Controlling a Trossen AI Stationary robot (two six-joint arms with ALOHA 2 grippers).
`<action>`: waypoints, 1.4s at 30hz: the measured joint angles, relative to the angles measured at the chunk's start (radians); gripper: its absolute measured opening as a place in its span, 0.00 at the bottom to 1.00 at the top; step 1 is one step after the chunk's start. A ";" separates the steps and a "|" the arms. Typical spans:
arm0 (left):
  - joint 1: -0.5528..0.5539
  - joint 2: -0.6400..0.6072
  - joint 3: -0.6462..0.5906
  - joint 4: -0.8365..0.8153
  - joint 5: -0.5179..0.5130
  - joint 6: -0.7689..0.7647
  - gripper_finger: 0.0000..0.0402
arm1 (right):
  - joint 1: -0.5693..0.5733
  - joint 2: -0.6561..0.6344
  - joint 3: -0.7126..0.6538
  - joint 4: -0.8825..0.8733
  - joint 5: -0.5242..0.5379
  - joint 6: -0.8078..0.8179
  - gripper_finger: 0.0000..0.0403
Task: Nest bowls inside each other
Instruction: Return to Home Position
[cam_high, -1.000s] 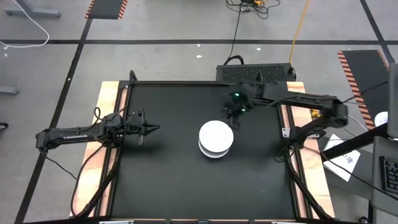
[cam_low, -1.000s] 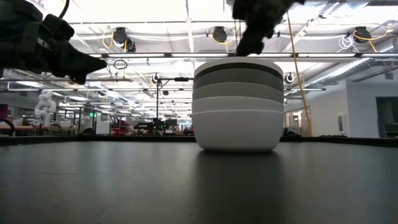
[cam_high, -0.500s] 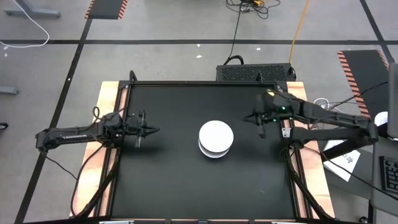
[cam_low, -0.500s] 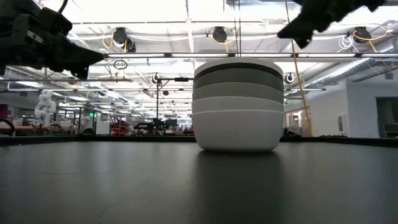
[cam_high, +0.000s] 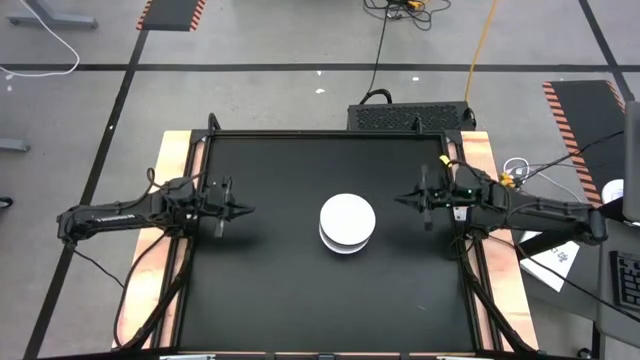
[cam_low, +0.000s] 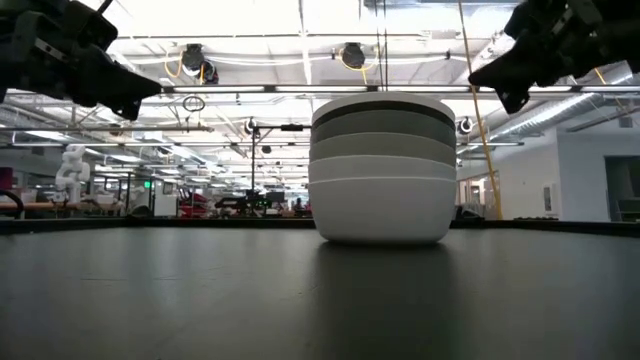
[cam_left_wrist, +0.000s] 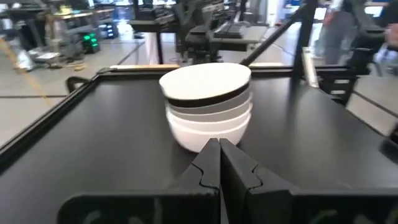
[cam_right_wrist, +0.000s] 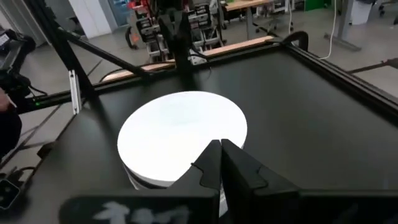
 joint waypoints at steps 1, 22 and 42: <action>0.000 0.000 0.001 0.000 0.016 0.003 0.00 | 0.000 -0.004 -0.014 0.010 0.000 0.000 0.00; 0.000 0.000 -0.070 0.286 0.064 -0.130 0.00 | 0.000 -0.045 -0.252 0.396 -0.004 0.021 0.00; 0.001 0.001 -0.101 0.204 -0.013 -0.068 0.00 | 0.000 -0.054 -0.288 0.374 -0.004 -0.030 0.00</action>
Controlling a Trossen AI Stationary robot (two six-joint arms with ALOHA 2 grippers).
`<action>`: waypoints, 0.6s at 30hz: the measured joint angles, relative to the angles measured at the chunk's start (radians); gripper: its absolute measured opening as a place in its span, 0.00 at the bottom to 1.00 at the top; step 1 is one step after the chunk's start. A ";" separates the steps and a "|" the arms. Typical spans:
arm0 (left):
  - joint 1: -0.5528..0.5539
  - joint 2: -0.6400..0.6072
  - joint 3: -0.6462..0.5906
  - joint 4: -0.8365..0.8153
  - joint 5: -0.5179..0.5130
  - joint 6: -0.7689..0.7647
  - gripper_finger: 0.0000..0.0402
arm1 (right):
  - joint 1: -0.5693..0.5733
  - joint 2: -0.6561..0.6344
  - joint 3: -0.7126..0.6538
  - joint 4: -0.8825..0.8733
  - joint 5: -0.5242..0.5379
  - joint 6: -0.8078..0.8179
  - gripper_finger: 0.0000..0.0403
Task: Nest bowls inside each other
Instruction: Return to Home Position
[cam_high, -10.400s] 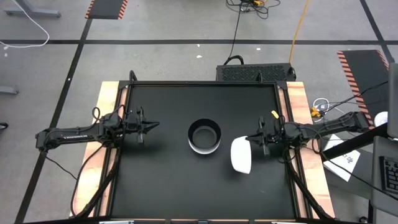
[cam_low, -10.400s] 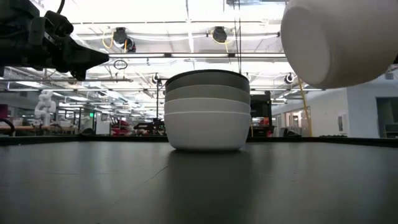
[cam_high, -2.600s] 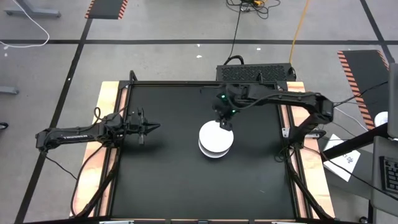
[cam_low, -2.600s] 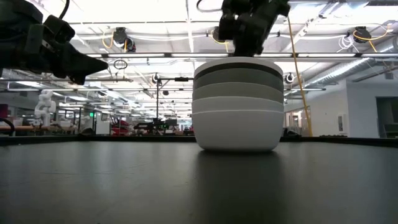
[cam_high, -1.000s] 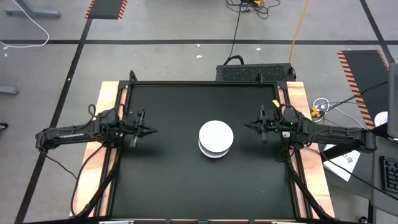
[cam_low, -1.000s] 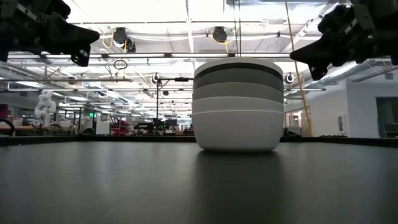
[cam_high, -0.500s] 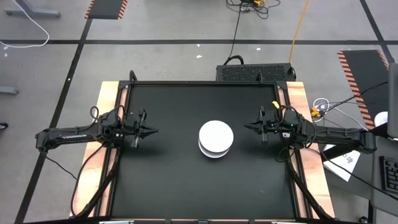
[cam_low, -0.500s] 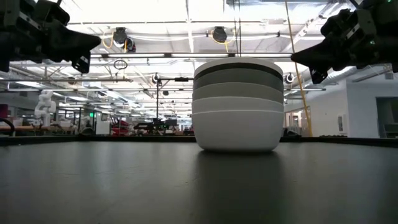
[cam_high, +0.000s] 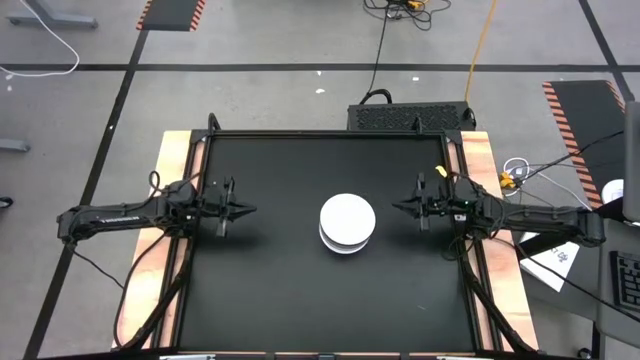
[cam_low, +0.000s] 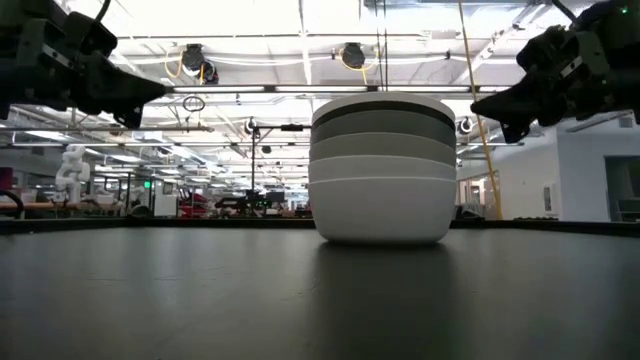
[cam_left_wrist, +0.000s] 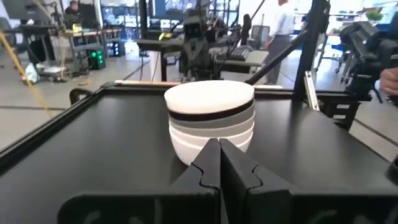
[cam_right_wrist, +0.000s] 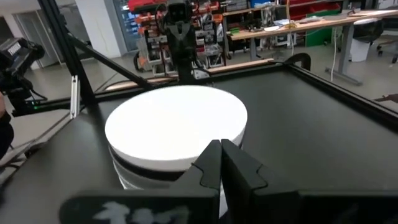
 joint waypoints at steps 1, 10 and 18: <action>0.000 0.000 0.000 0.005 0.005 0.003 0.00 | -0.001 -0.003 -0.013 0.014 0.000 0.000 0.00; 0.000 -0.001 -0.030 0.021 -0.002 0.011 0.00 | -0.002 -0.014 -0.066 0.095 0.000 0.021 0.00; 0.000 -0.001 -0.033 0.025 -0.005 -0.002 0.00 | -0.002 -0.014 -0.068 0.078 0.000 0.014 0.00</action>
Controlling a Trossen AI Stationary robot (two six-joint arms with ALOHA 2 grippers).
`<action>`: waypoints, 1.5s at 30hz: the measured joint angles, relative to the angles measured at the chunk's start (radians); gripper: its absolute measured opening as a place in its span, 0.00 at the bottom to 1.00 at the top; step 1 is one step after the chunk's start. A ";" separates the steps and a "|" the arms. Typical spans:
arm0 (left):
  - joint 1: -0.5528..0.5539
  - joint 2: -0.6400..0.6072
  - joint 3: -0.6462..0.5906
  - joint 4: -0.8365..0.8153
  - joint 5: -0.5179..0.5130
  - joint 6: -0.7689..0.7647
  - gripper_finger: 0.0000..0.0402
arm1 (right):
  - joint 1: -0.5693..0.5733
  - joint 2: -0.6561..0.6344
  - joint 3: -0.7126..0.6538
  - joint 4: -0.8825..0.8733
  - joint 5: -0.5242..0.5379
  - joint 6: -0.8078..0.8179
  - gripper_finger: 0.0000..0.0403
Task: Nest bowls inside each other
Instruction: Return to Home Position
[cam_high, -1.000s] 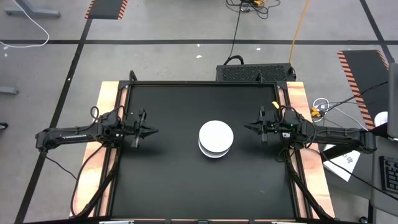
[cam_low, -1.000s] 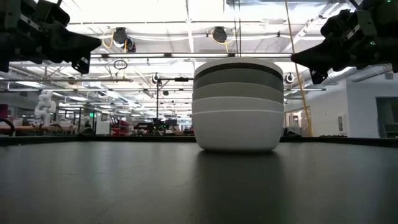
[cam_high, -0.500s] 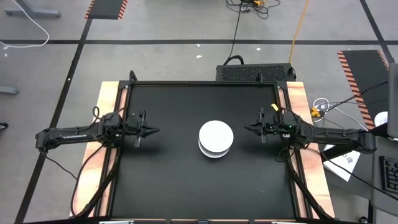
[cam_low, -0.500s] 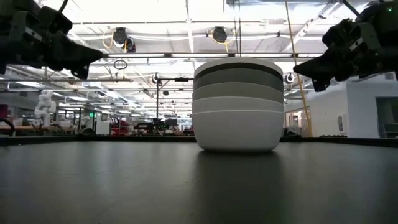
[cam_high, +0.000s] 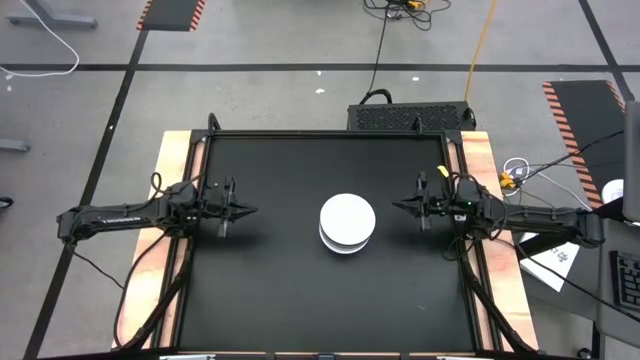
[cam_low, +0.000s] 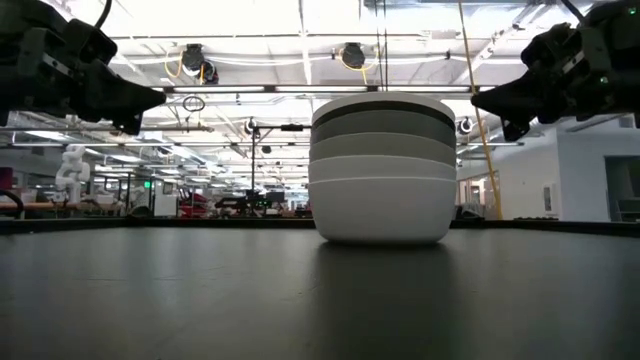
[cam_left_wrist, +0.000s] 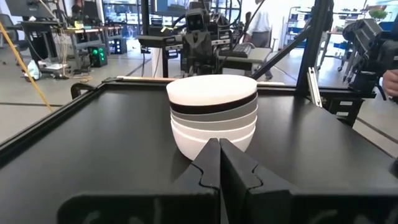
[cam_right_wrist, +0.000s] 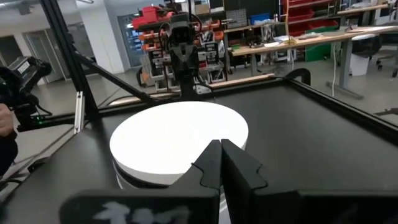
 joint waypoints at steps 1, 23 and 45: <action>0.000 0.000 0.000 0.002 0.000 0.000 0.00 | 0.000 0.000 0.000 -0.004 0.000 -0.001 0.00; 0.000 0.000 0.000 -0.021 0.000 0.016 0.08 | 0.000 0.000 -0.002 -0.002 0.000 0.060 0.00; 0.000 0.000 0.000 -0.021 0.000 0.017 0.08 | 0.000 0.000 -0.003 -0.002 -0.001 0.060 0.00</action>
